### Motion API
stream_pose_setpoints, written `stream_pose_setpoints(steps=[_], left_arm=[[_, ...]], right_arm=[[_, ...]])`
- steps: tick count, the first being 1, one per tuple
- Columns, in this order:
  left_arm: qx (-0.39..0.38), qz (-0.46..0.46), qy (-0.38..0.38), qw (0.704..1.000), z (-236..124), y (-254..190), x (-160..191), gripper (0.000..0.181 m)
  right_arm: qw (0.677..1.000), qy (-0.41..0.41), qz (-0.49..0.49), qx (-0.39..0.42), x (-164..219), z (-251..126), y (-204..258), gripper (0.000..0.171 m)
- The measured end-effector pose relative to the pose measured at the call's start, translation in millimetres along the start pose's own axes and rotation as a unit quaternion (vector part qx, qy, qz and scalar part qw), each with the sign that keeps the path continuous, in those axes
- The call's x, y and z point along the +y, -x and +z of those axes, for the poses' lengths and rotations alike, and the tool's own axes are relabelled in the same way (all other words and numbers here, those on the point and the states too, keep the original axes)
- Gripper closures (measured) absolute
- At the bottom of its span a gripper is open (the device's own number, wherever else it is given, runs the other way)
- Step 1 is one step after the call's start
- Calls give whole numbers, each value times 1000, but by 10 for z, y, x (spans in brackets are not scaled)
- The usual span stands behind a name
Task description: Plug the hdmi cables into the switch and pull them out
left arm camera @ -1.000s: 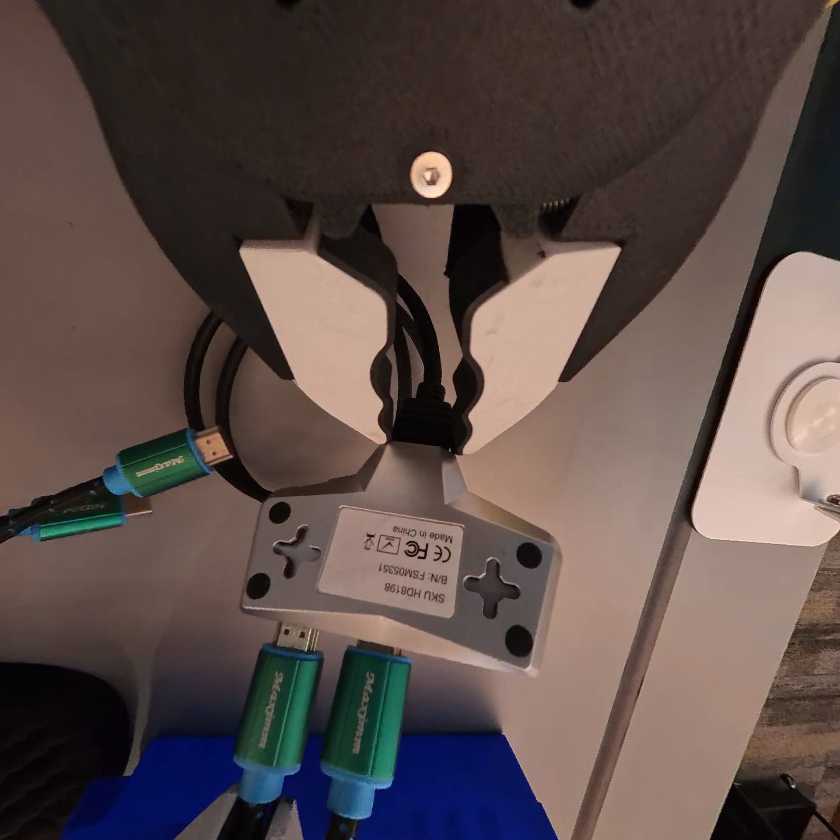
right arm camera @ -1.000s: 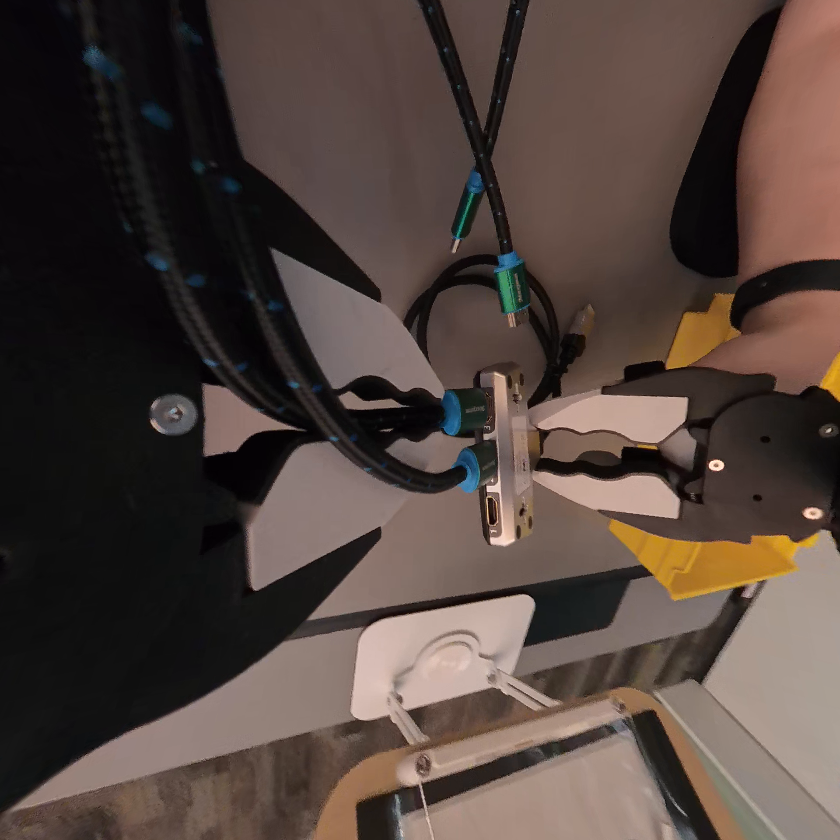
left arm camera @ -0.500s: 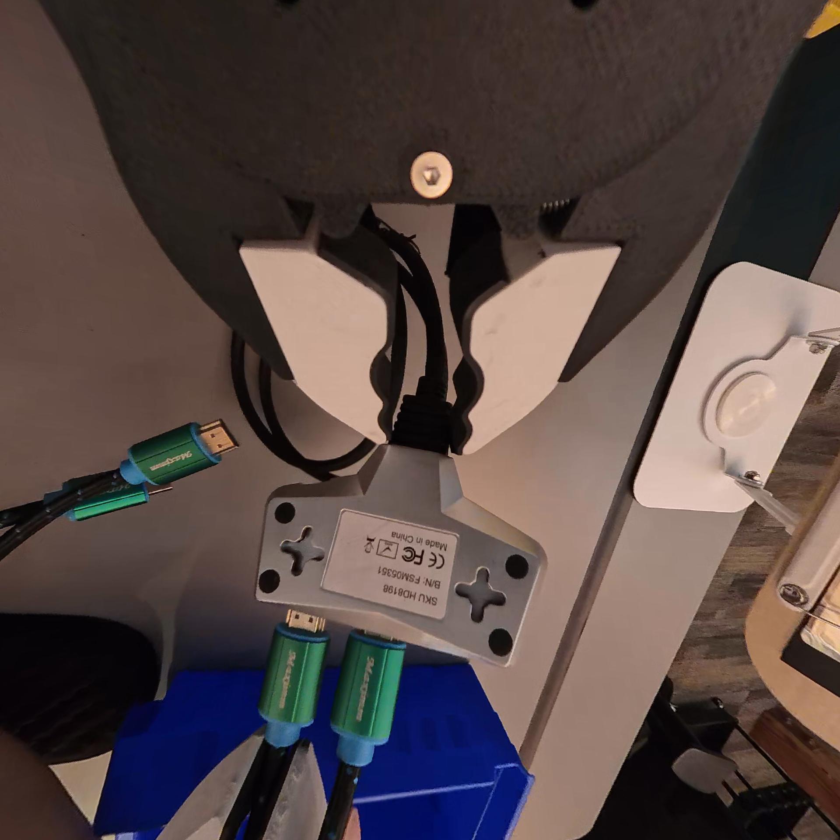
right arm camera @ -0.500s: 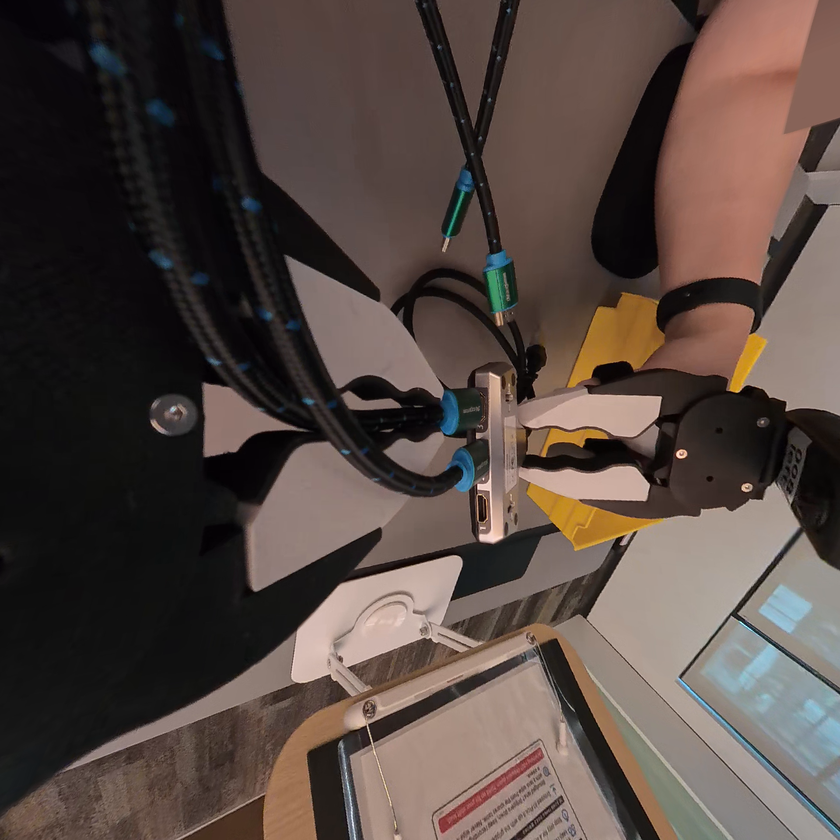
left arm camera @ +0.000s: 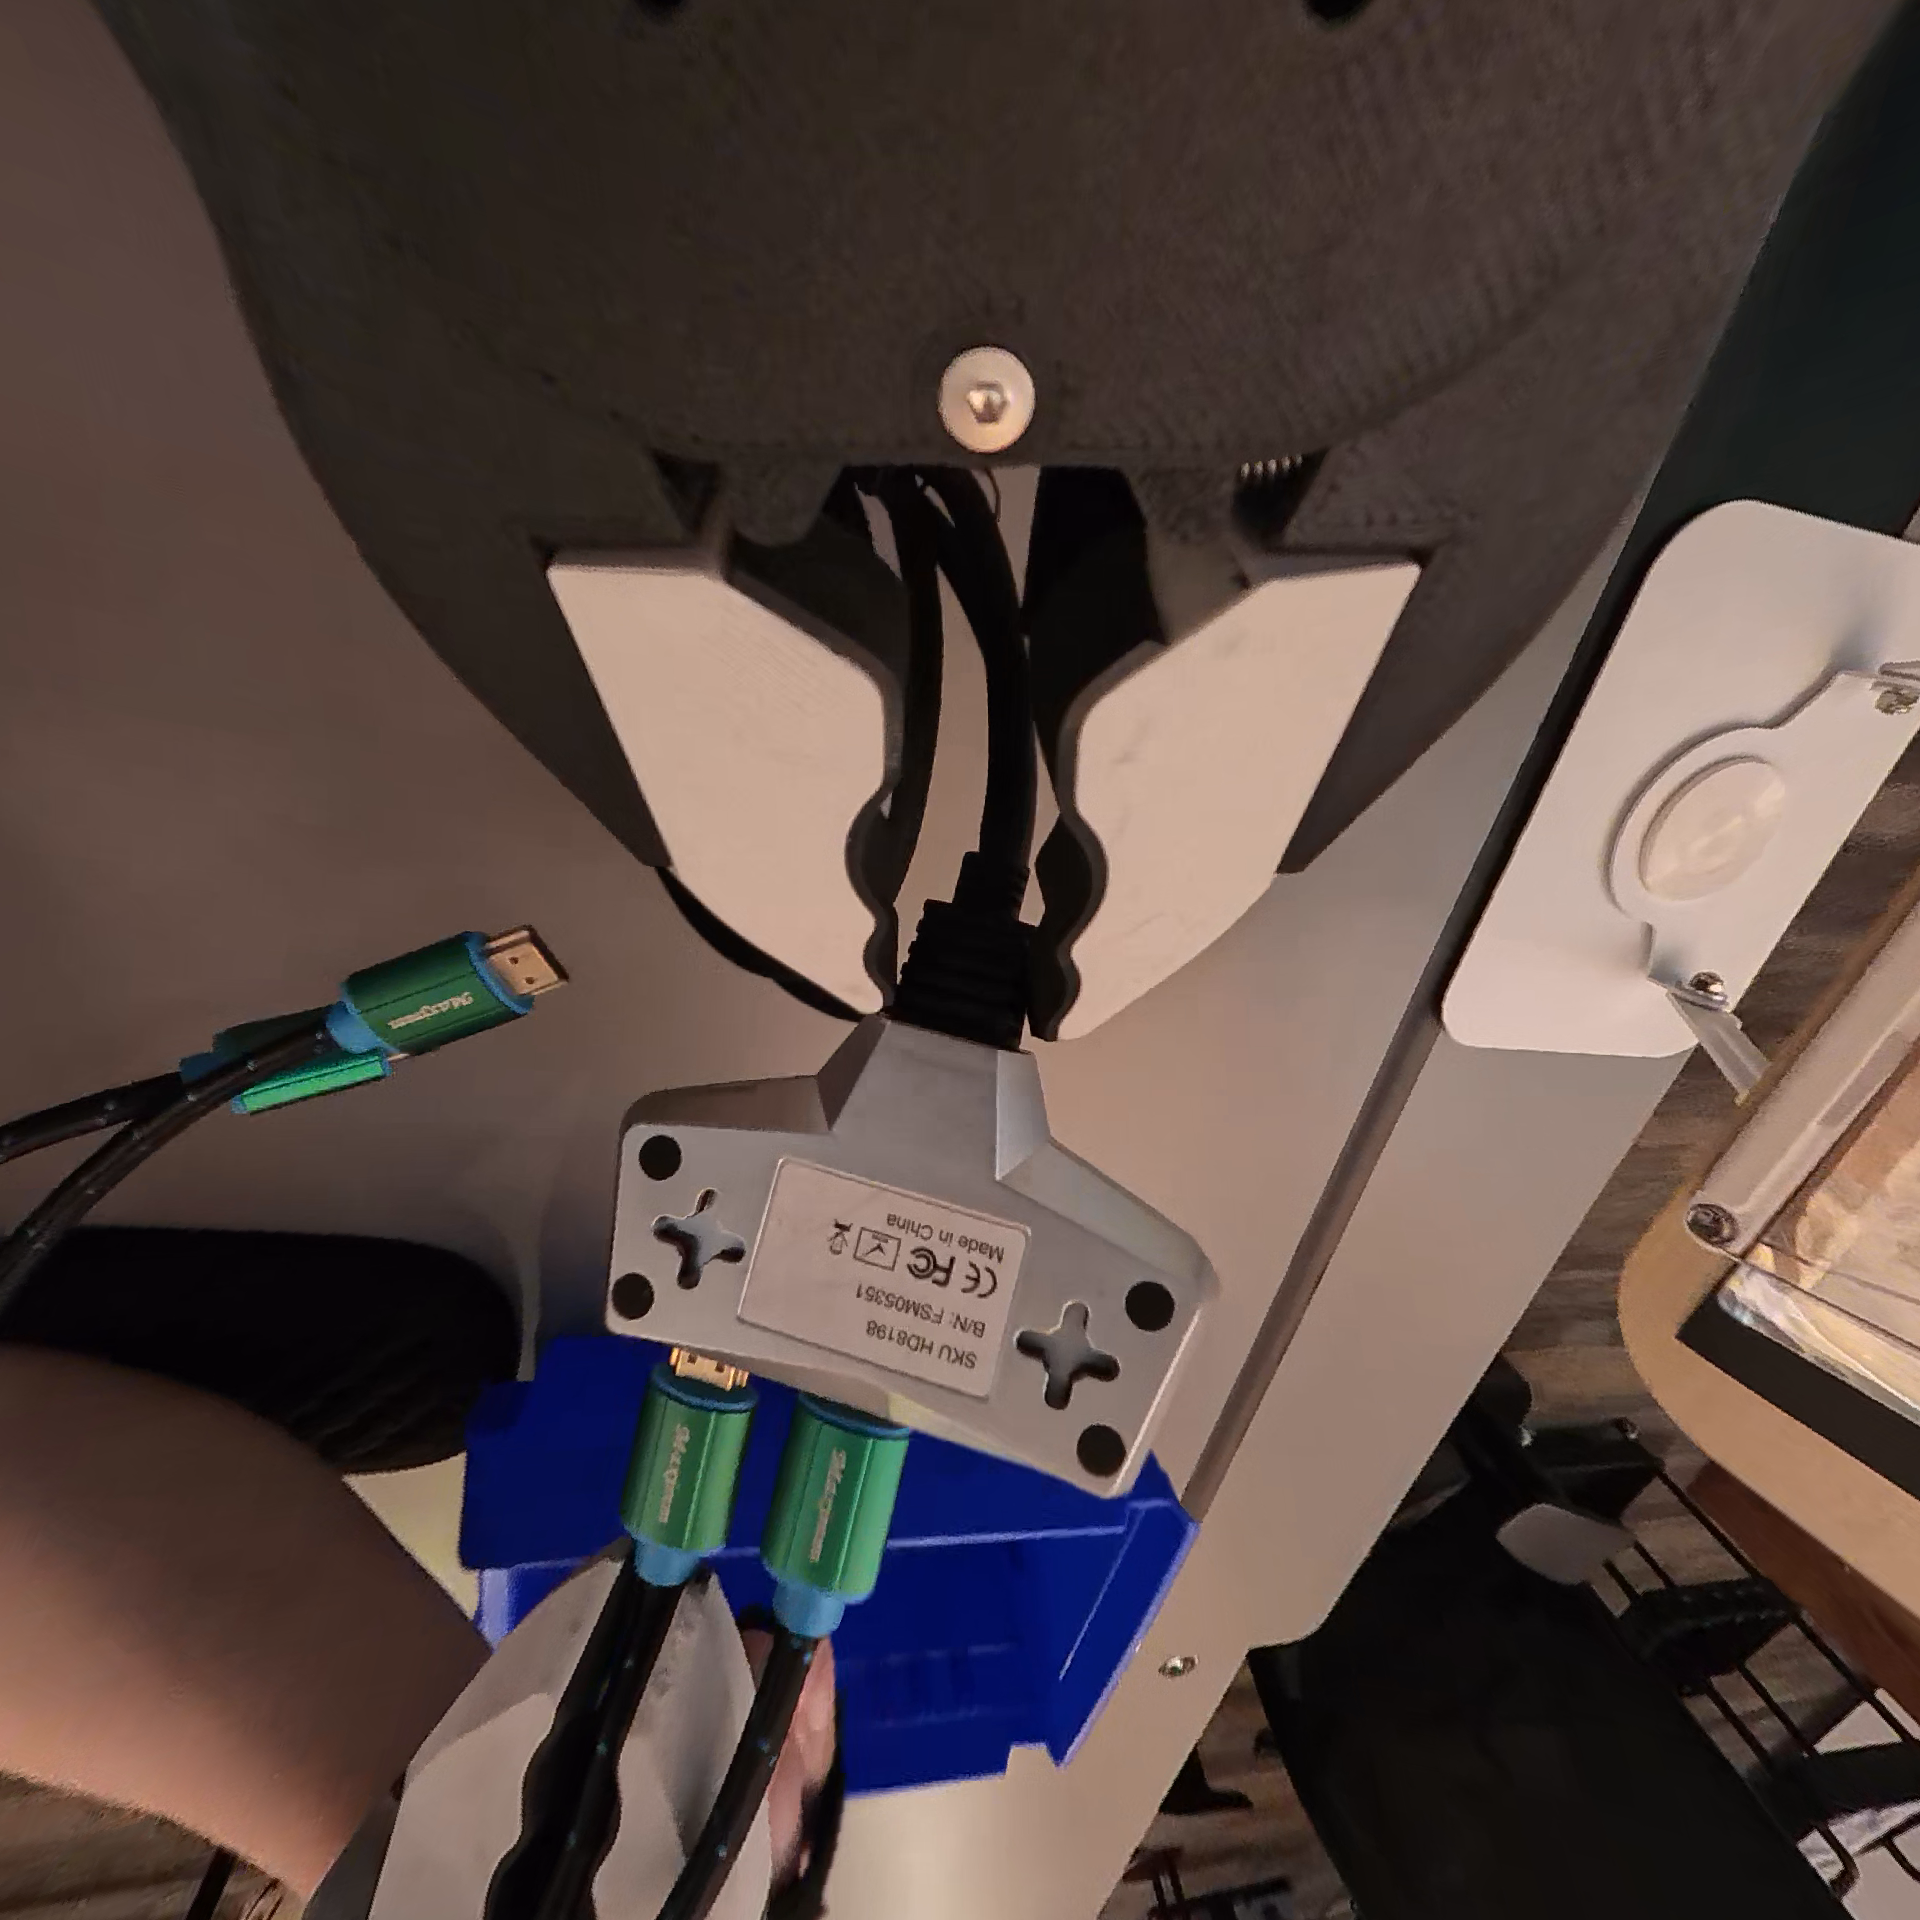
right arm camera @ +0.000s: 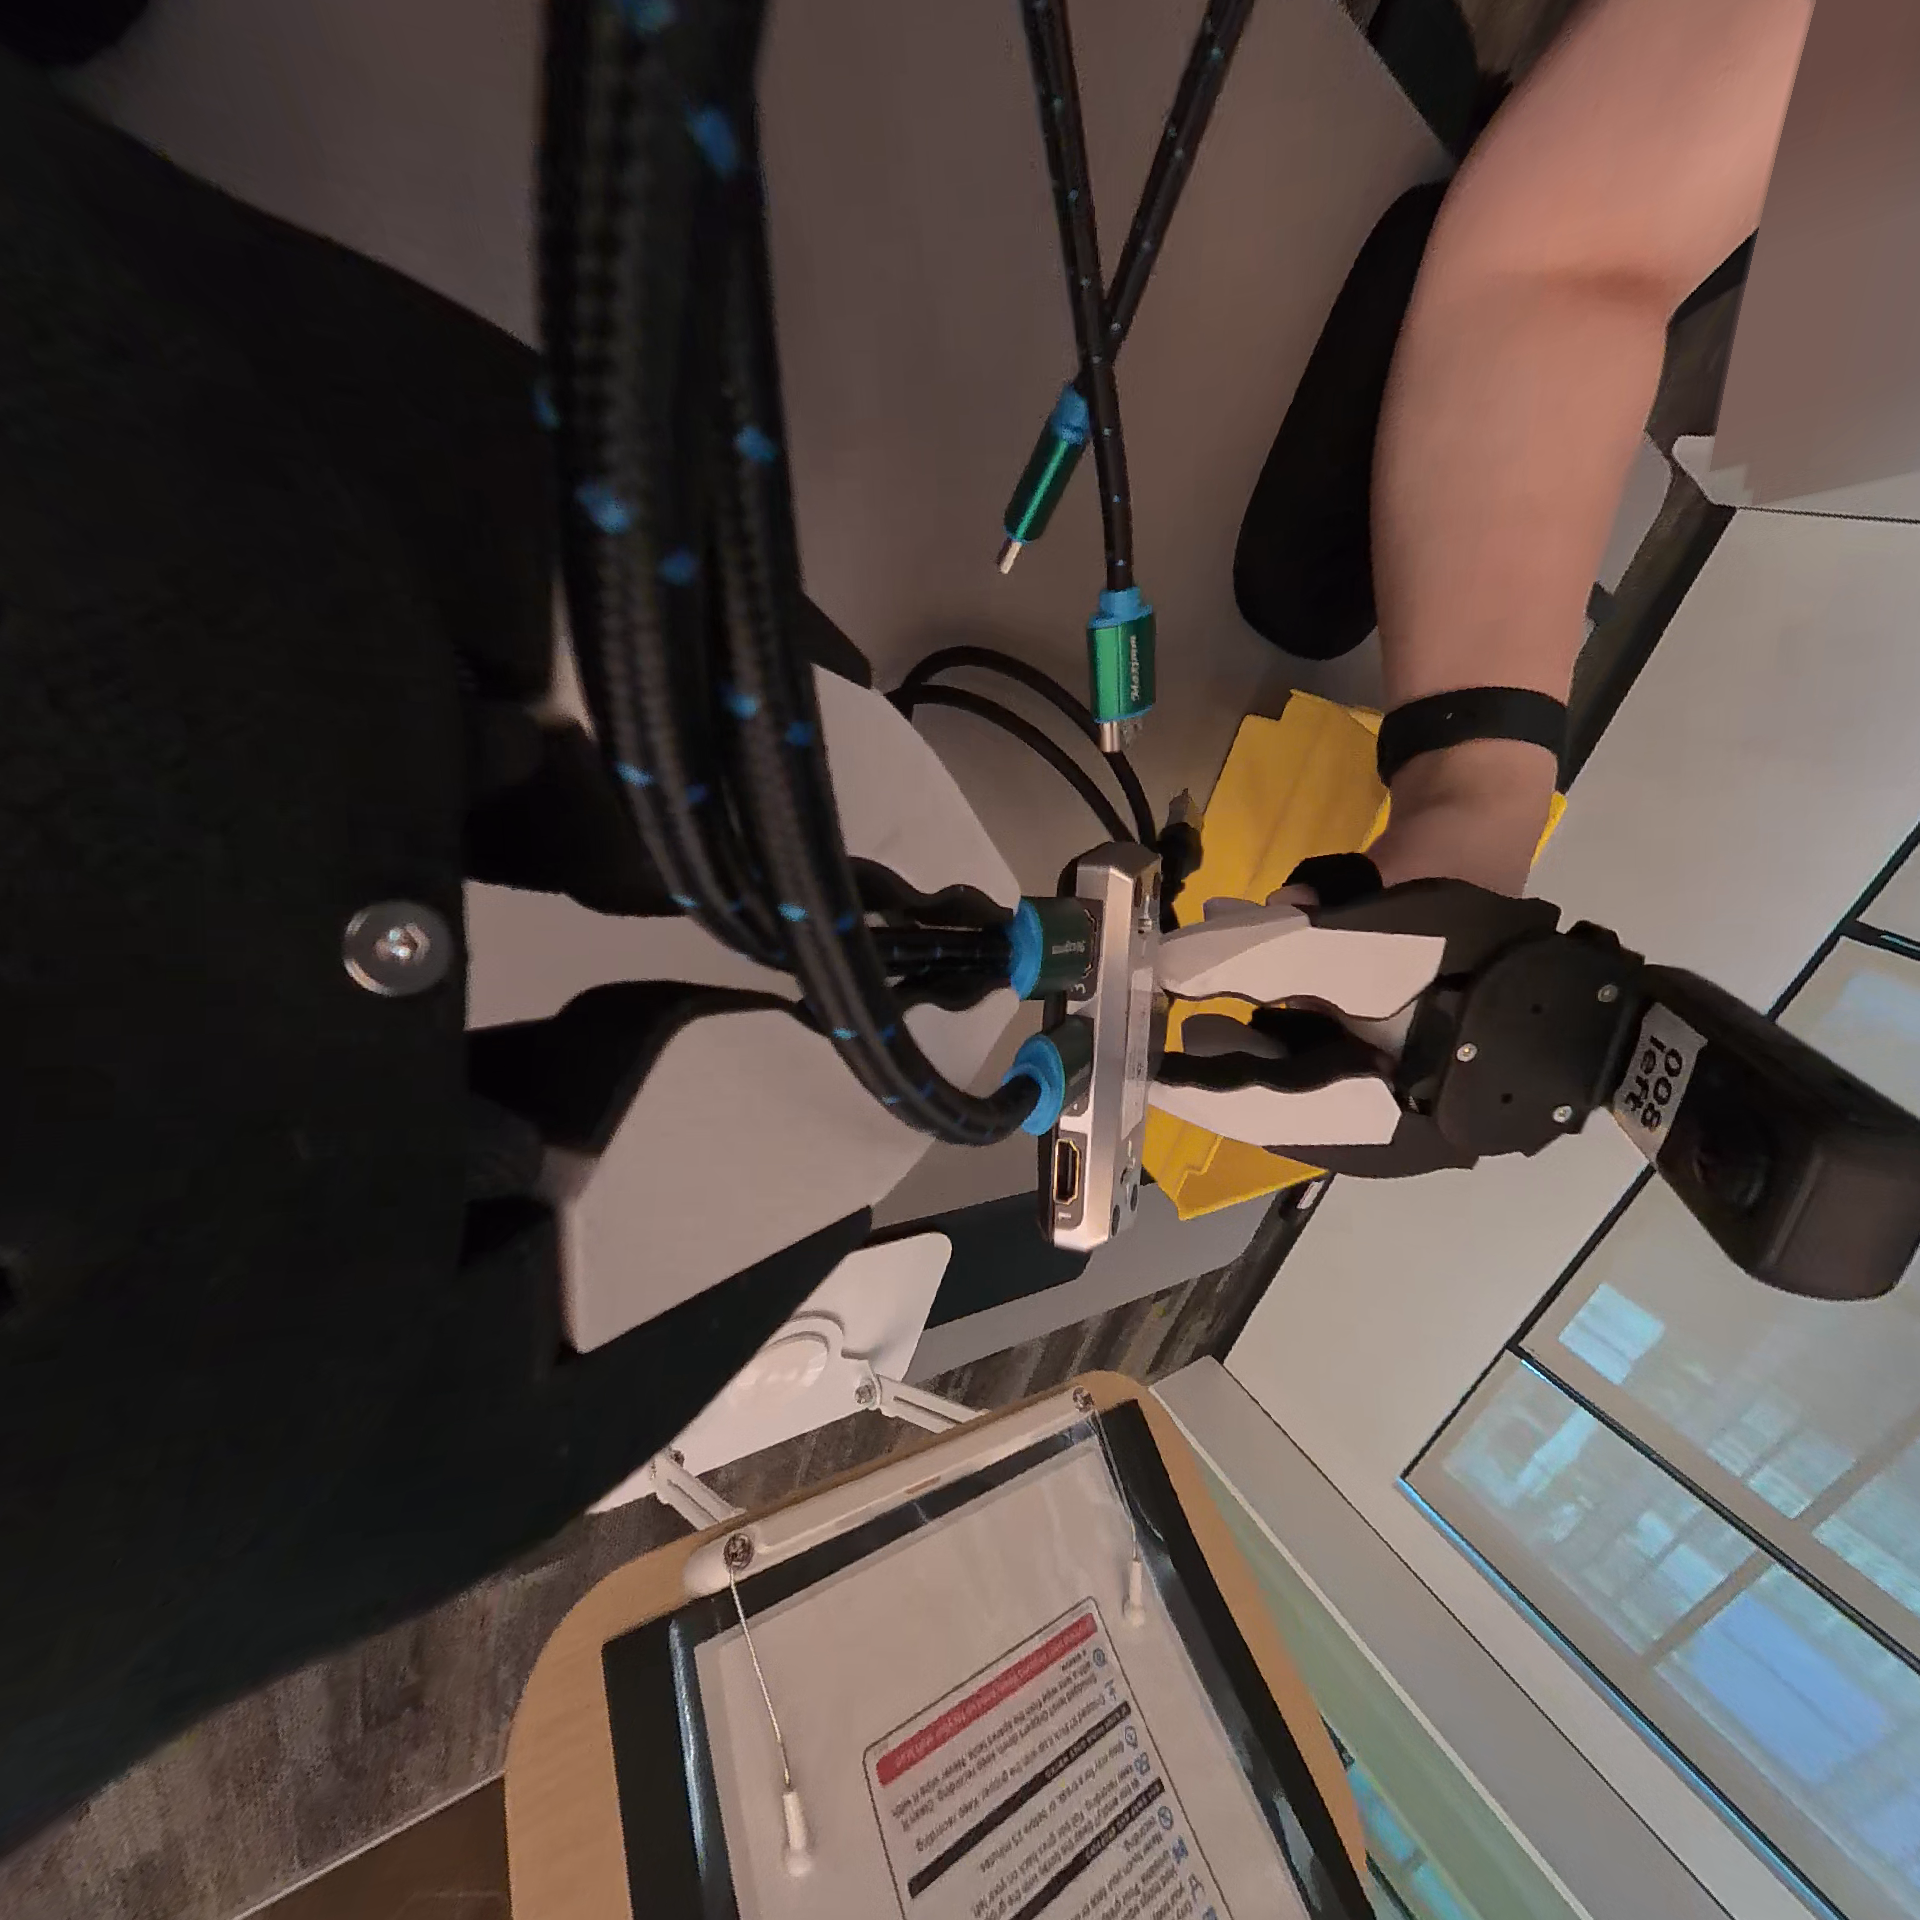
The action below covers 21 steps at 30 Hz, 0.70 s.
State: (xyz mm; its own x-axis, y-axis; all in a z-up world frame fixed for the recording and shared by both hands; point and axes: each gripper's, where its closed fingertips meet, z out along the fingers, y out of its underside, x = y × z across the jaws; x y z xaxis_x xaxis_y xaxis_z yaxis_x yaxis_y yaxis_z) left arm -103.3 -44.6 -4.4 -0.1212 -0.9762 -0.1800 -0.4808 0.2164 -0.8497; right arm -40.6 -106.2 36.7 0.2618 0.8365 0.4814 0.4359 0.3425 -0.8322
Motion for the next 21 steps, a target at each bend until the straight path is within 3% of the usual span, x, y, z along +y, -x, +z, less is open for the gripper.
stream_pose_setpoints(steps=[6, 21], left_arm=[[23, -42, -36, 998, -60, 25, -28, 158], [-10, -72, -3, 997, 20, 111, 89, 158]], right_arm=[[999, 27, 22, 8, -52, 49, -17, 163], [996, 39, 81, -3, 131, 112, -45, 163]])
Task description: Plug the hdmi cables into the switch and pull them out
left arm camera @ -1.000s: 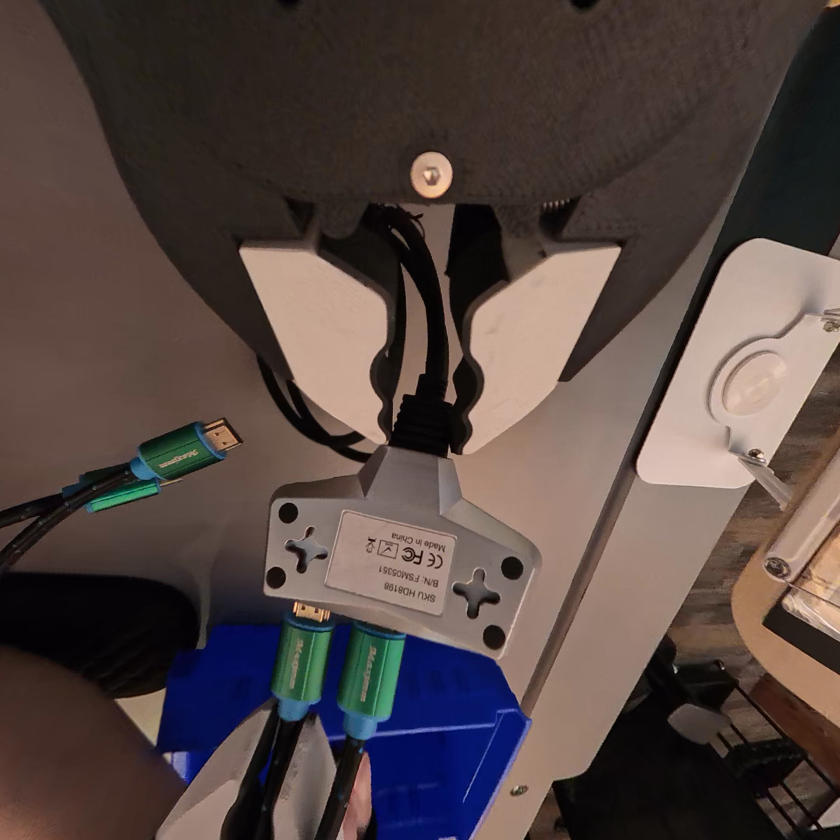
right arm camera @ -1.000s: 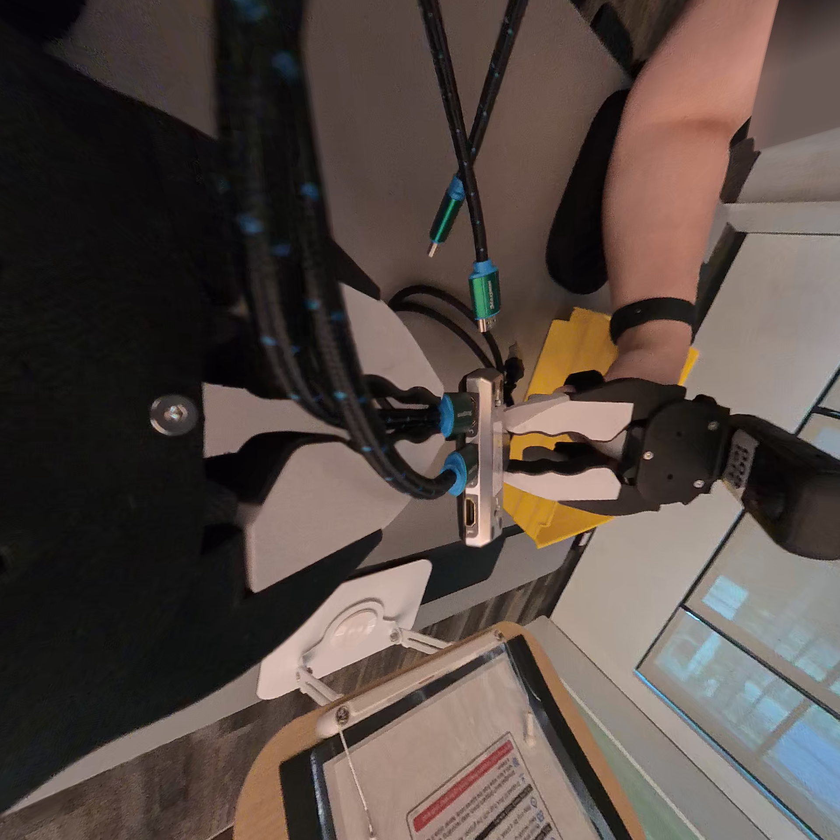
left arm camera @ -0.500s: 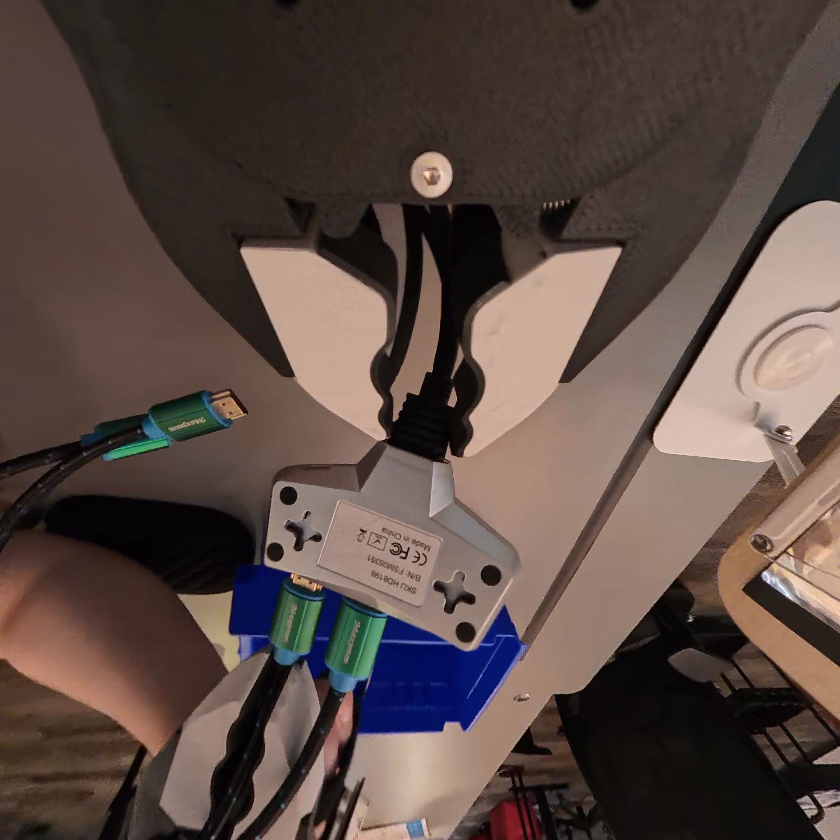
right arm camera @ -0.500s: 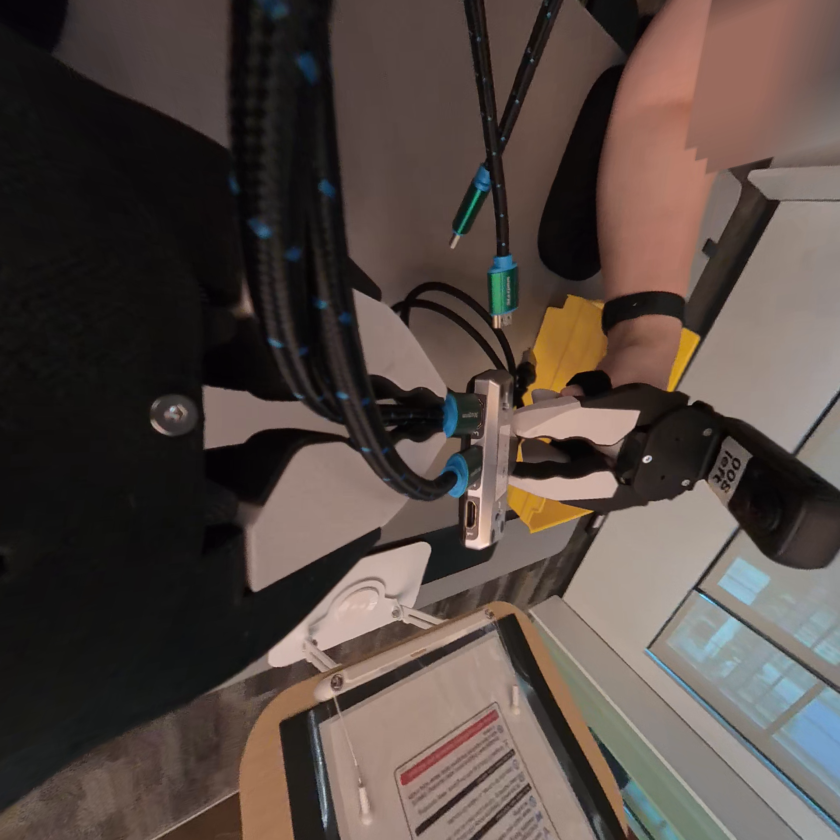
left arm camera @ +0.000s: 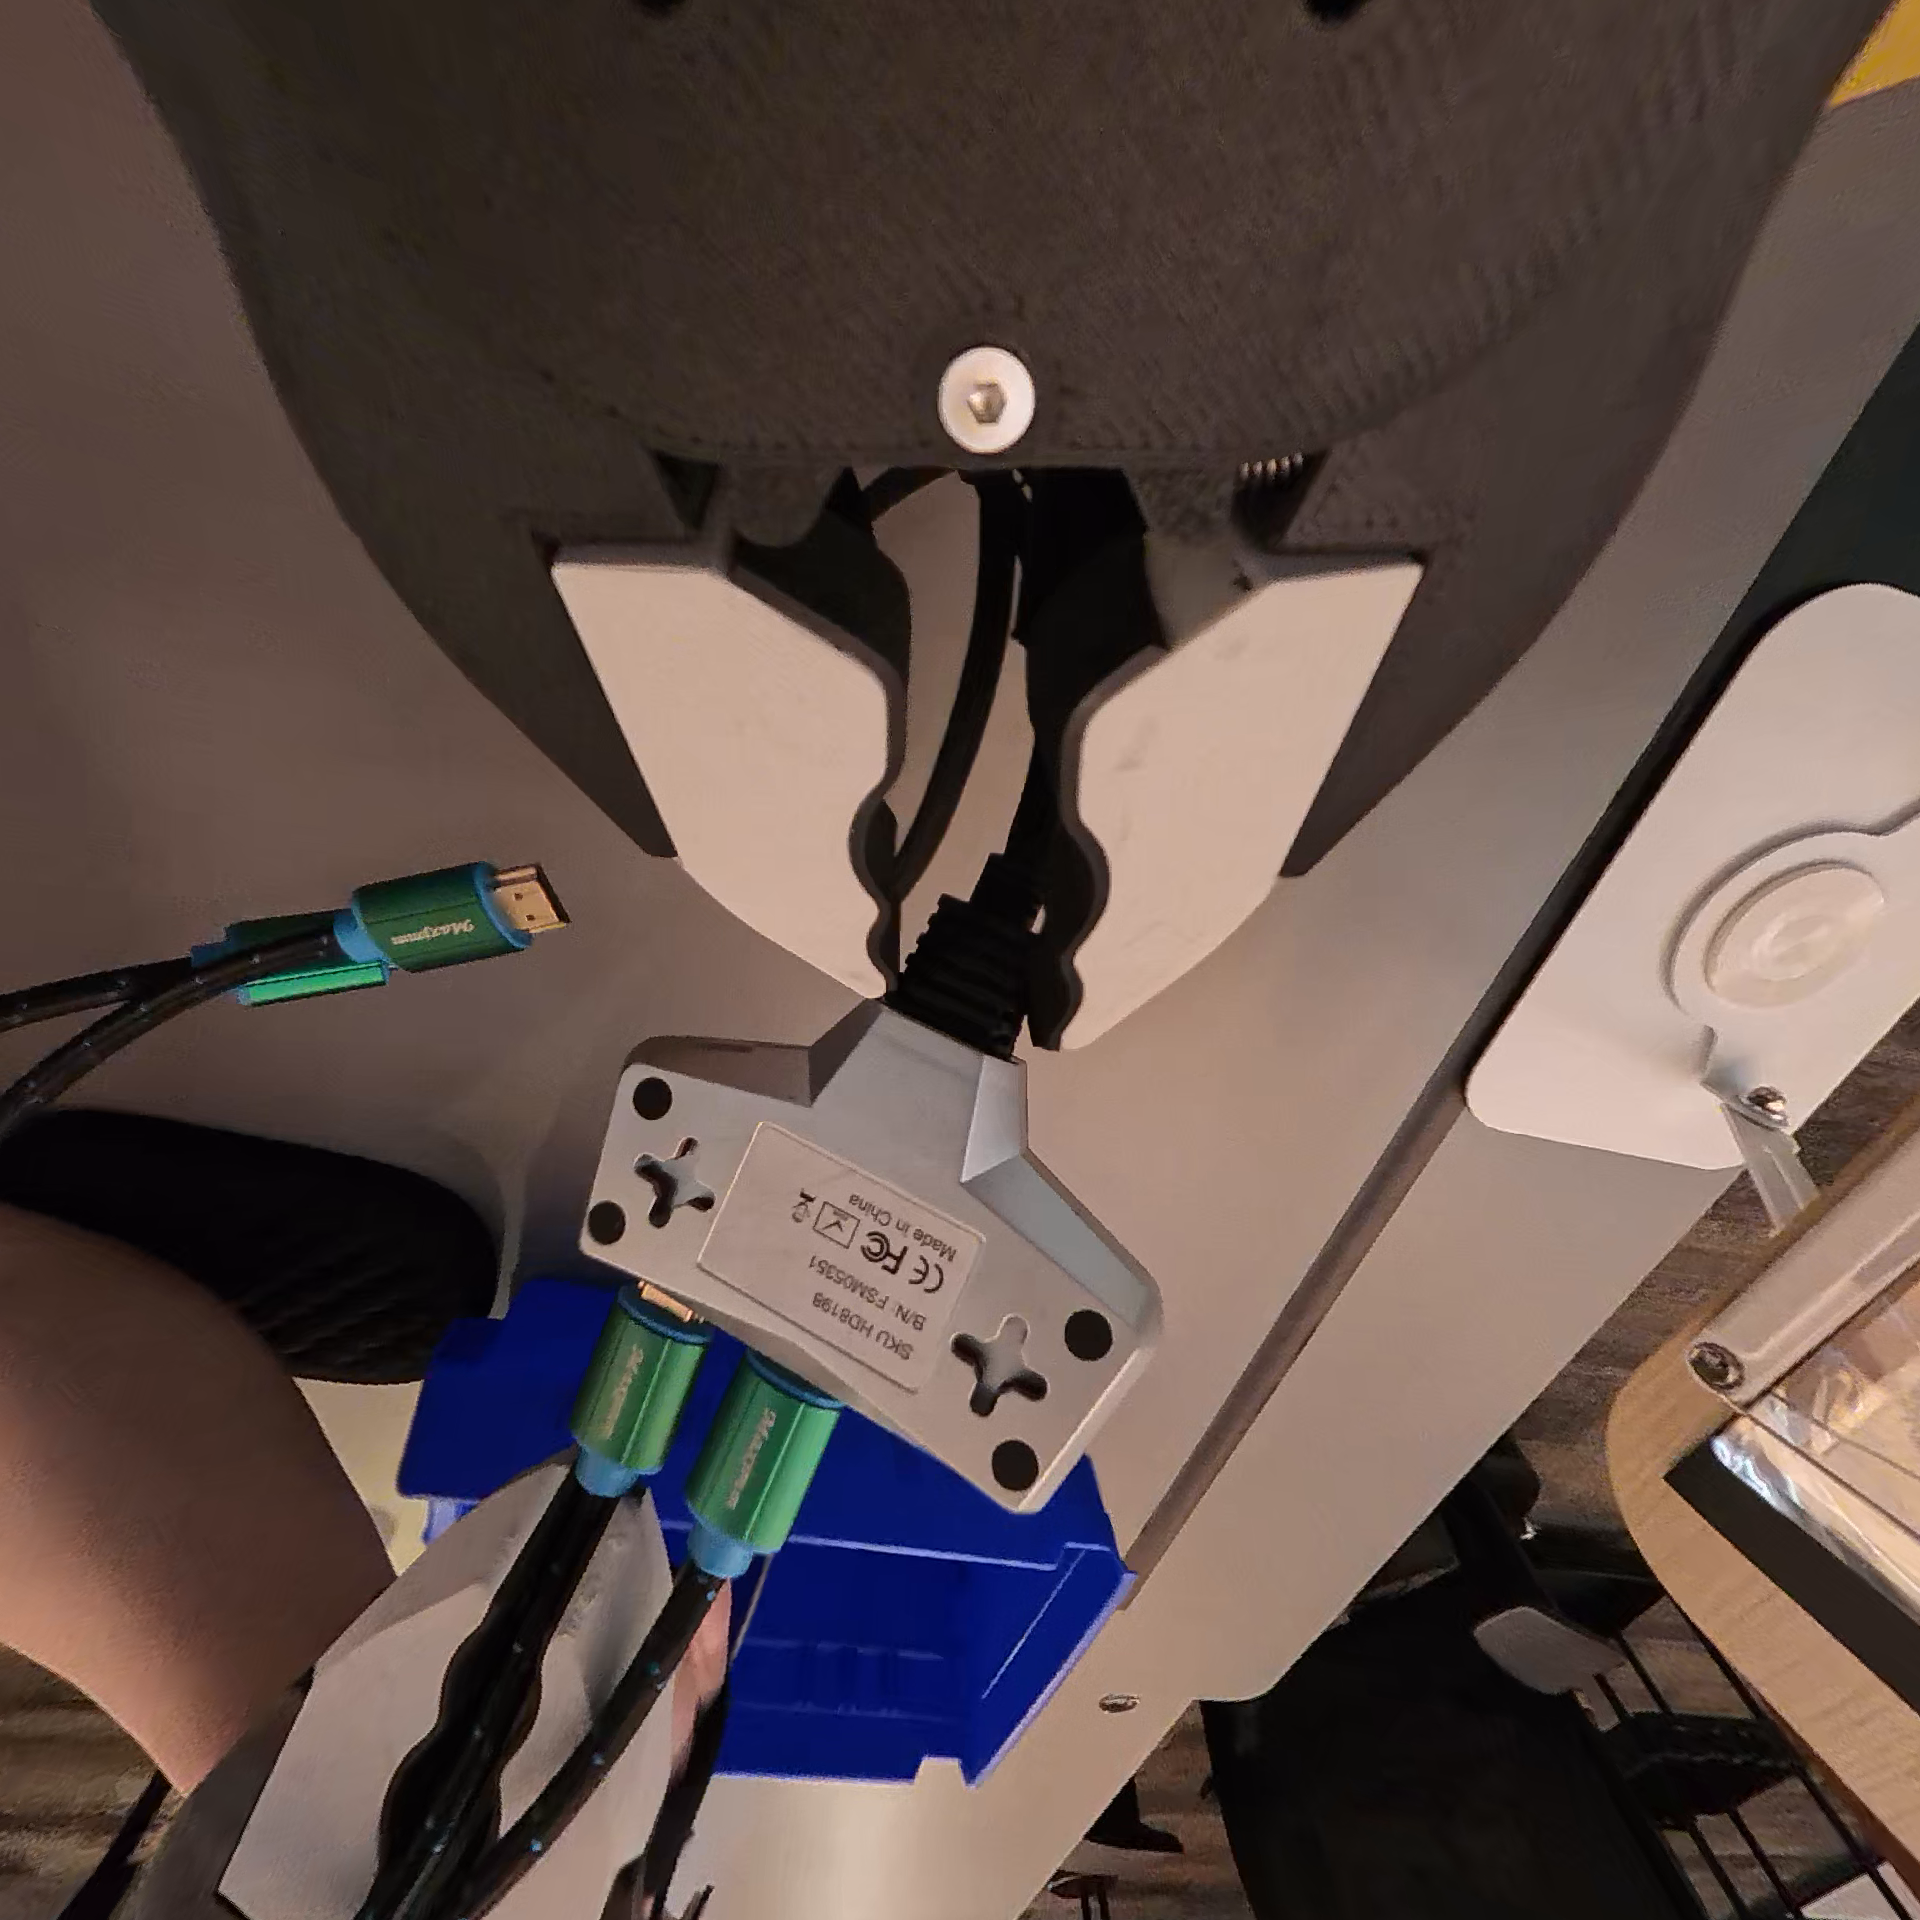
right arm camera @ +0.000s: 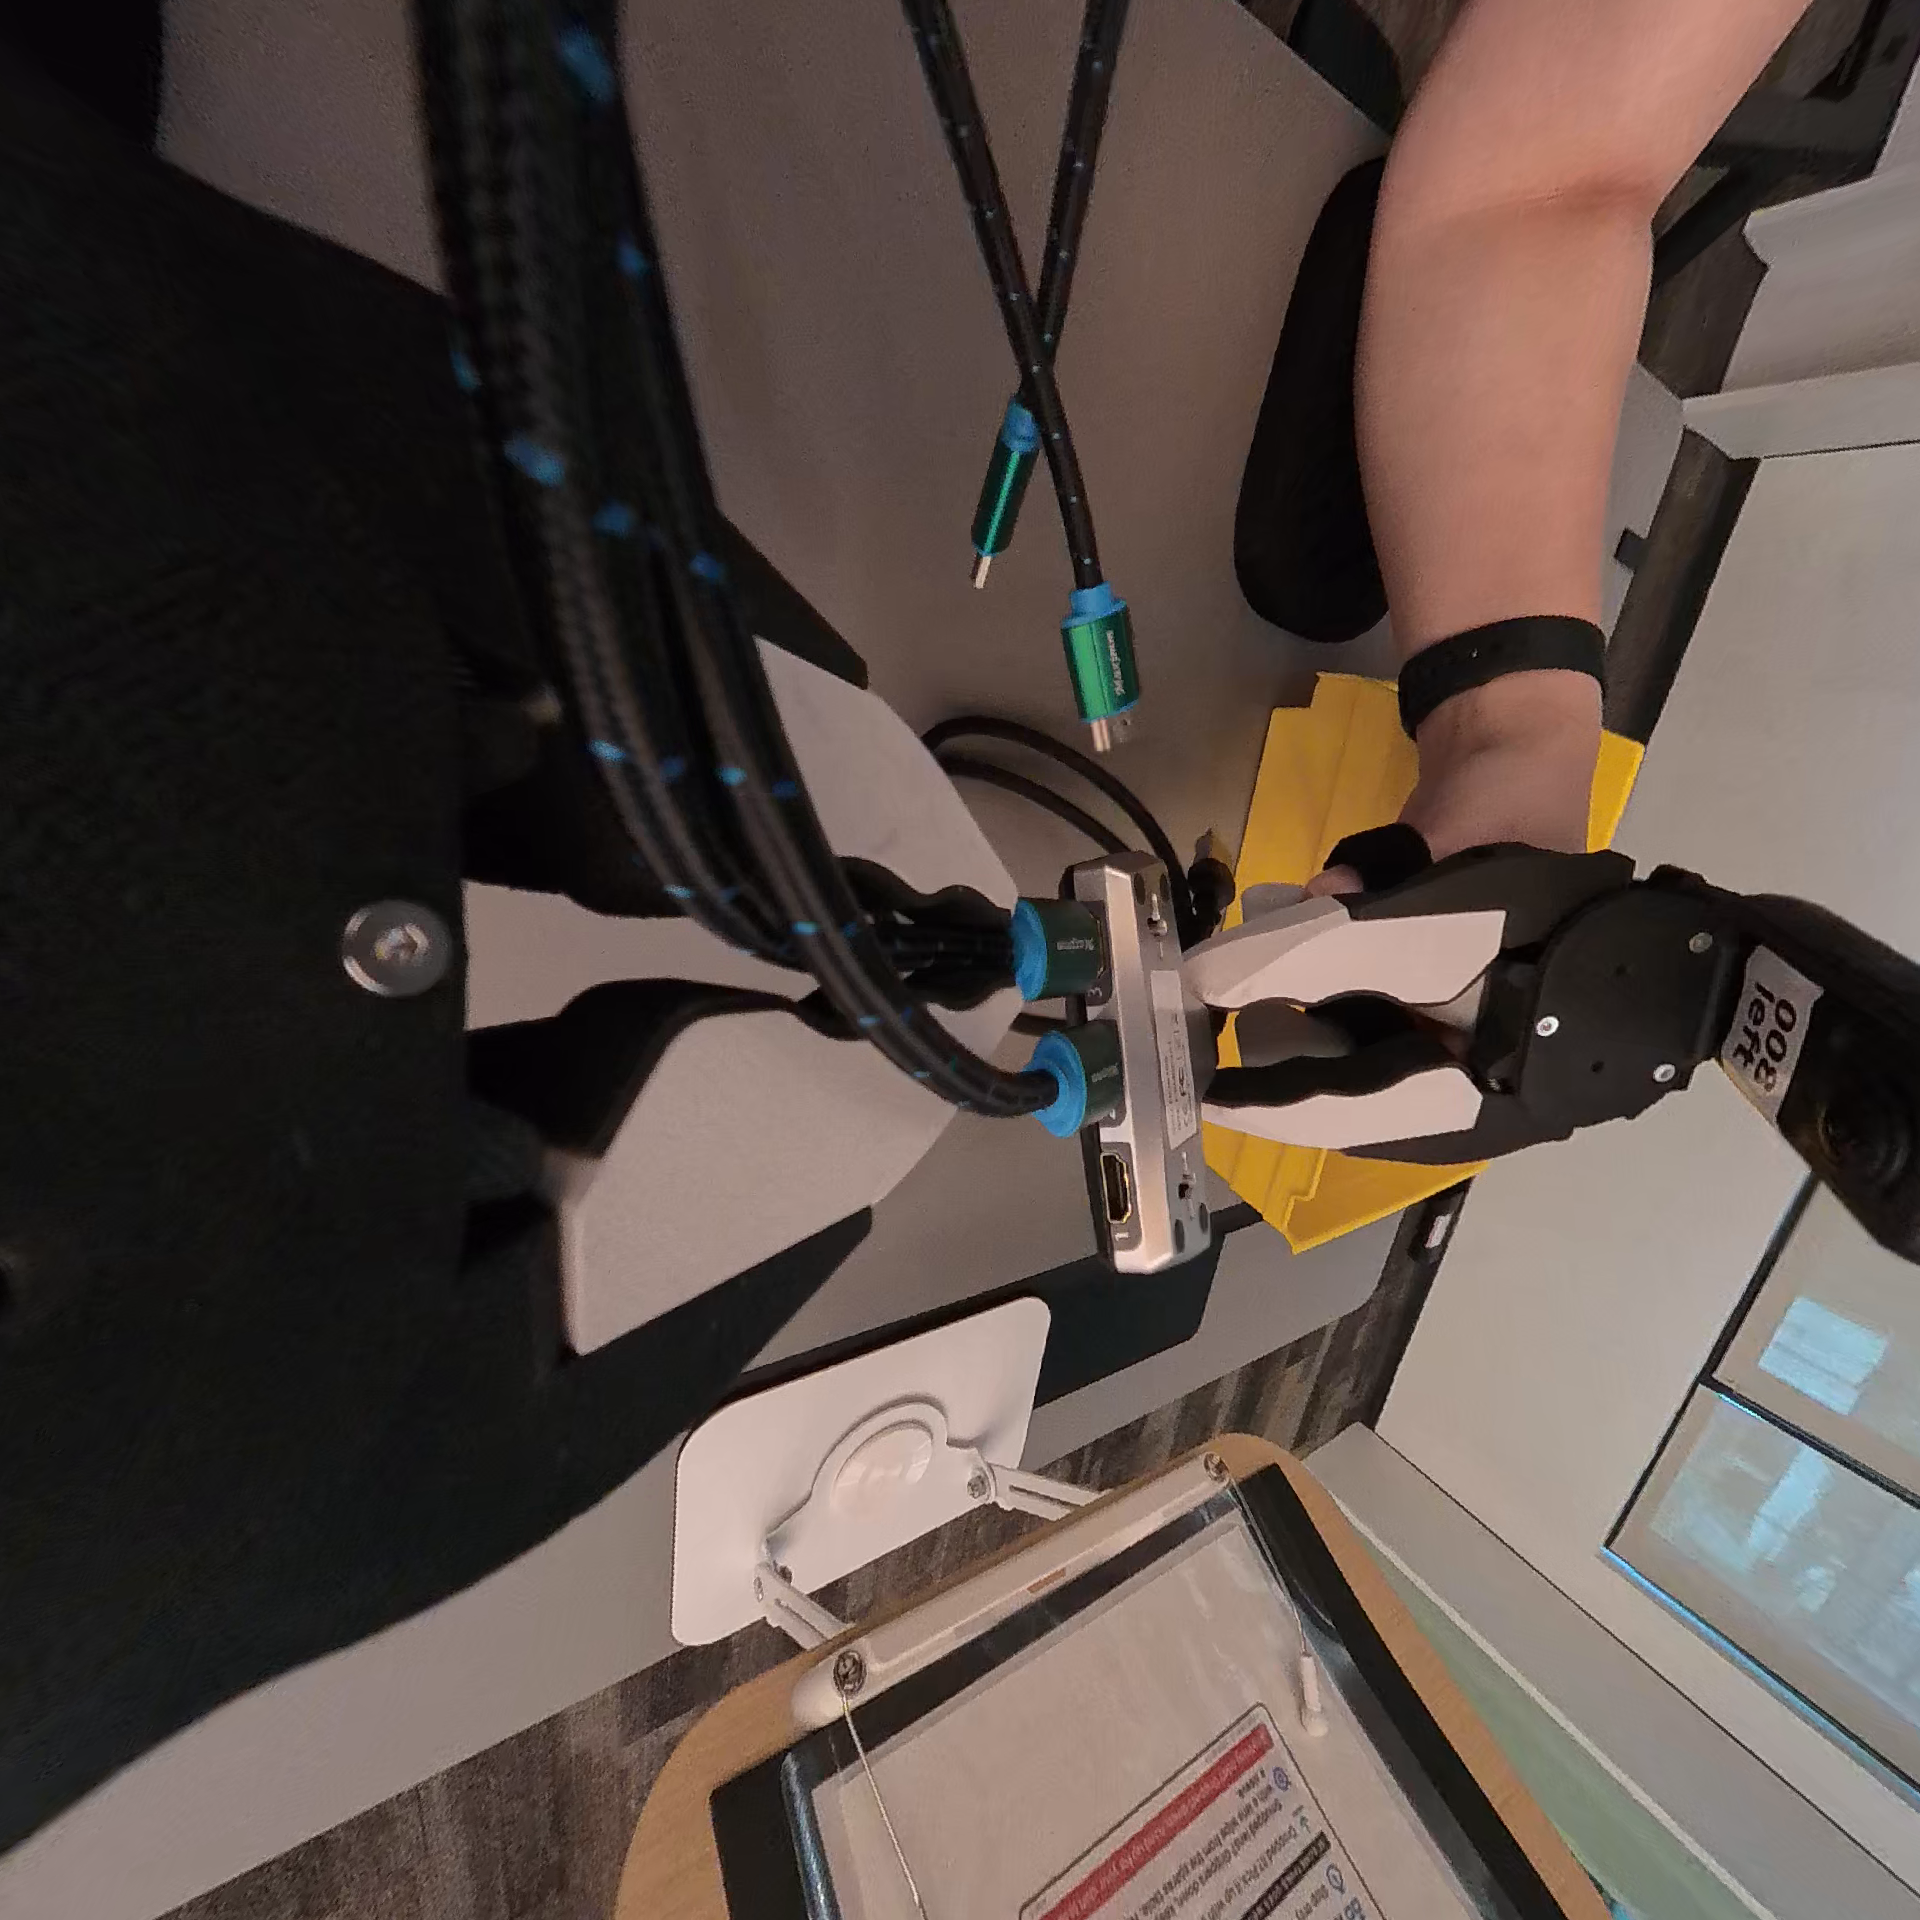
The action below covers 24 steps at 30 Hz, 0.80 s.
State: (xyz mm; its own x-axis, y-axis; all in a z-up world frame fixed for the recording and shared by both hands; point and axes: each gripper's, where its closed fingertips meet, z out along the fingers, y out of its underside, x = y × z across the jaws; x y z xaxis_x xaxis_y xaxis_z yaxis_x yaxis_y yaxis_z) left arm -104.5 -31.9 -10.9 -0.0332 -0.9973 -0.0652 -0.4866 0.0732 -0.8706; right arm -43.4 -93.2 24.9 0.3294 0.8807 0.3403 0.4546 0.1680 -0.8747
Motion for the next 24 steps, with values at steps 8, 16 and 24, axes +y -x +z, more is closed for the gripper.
stream_pose_setpoints(steps=[8, 16, 24], left_arm=[[-22, -18, -2, 1000, -25, 70, 10, 159], [-51, -19, -21, 998, -99, 114, -66, 159], [114, -37, -103, 987, -213, -325, -348, 157]], right_arm=[[1000, -10, -4, 16, 9, 75, -35, 163], [998, -28, -31, 45, -66, 81, -73, 163], [985, -19, -171, 24, -348, -232, 203, 164]])
